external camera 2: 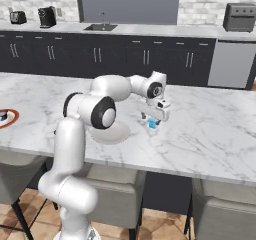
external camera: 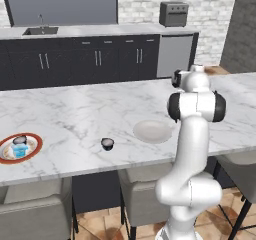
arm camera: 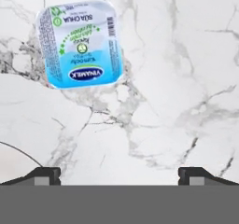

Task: Place two yogurt containers on each plate.

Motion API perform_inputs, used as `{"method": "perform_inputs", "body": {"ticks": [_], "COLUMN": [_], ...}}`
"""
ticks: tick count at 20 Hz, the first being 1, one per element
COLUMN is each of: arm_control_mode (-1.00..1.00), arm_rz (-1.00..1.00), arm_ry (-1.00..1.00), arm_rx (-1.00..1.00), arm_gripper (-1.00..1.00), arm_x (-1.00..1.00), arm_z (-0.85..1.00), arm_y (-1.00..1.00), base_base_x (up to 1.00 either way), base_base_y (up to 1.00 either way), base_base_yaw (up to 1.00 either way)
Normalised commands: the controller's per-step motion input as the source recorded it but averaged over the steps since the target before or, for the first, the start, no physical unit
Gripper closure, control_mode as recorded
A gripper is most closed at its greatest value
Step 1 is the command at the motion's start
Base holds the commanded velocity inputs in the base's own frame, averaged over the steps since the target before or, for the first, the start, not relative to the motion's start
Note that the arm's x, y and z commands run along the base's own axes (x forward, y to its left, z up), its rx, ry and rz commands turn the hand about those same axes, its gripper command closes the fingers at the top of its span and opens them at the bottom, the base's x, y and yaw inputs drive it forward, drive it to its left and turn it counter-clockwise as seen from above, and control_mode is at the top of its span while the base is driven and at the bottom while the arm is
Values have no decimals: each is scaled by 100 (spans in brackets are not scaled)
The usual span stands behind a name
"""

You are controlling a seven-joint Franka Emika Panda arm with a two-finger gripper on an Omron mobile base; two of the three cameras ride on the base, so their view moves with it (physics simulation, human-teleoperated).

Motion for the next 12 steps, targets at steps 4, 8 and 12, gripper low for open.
{"method": "perform_inputs", "body": {"ticks": [4, 8, 12], "arm_control_mode": [-100, -100, -100], "arm_rz": [-7, -9, -13], "arm_ry": [0, 5, 21], "arm_rx": [-2, 0, 0], "arm_gripper": [-100, -100, -100], "arm_x": [23, 40, 40], "arm_z": [-5, 0, 0], "arm_y": [20, 0, -10], "base_base_x": [0, 0, 0], "base_base_y": [0, 0, 0], "base_base_yaw": [0, 0, 0]}}
